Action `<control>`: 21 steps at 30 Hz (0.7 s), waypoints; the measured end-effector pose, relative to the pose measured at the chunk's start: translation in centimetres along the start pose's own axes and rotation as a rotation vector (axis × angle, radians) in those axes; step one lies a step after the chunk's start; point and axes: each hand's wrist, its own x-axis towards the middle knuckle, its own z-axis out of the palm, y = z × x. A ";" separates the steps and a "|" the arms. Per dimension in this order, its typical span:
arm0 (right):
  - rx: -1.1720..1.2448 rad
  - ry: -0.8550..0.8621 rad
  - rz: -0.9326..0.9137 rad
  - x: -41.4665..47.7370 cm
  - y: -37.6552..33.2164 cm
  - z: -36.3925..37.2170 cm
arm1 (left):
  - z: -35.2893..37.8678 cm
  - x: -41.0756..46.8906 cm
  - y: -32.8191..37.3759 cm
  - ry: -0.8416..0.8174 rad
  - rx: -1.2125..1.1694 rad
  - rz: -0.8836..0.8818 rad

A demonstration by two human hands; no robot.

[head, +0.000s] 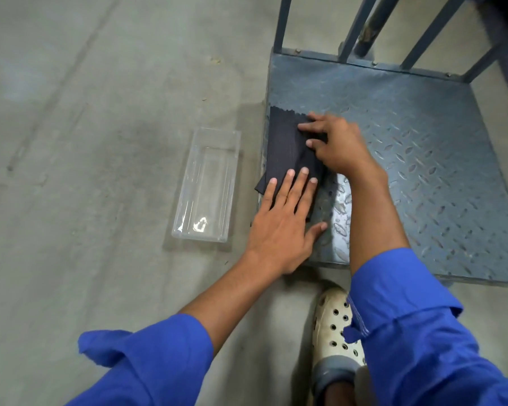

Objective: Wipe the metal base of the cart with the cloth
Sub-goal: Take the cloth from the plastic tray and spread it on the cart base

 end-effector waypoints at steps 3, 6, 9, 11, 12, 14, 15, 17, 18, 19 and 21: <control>-0.094 0.035 -0.004 -0.8 -0.2 1.1 | 0.0 -0.5 0.2 0.083 -0.062 -0.017; -0.108 0.012 -0.014 -1.3 -0.5 2.2 | 0.0 -2.1 0.1 0.196 -0.175 -0.030; -0.046 -0.101 0.014 -1.7 -0.7 3.1 | 0.2 -3.6 -0.2 0.220 -0.257 -0.015; -0.012 -0.096 0.032 -2.0 -0.8 2.6 | 0.1 -3.5 -0.7 0.264 -0.353 -0.062; 0.002 -0.068 0.036 -2.2 -0.9 2.1 | -0.1 -3.2 -1.2 0.300 -0.380 -0.104; 0.023 -0.010 0.030 -2.7 -1.3 1.3 | -0.6 -2.2 -2.3 0.344 -0.410 -0.184; 0.029 0.006 0.026 -3.0 -1.6 1.1 | -0.9 -1.7 -2.7 0.335 -0.436 -0.223; 0.062 0.011 0.028 -3.8 -2.0 1.3 | -1.8 -0.6 -3.2 0.321 -0.506 -0.318; 0.095 0.021 0.035 -4.2 -1.9 1.7 | -2.2 0.0 -3.5 0.342 -0.540 -0.377; 0.129 0.049 0.047 -4.7 -1.9 2.1 | -2.6 0.6 -3.8 0.363 -0.572 -0.437; 0.163 0.158 0.095 -5.8 -1.7 3.0 | -3.4 1.8 -4.3 0.348 -0.611 -0.525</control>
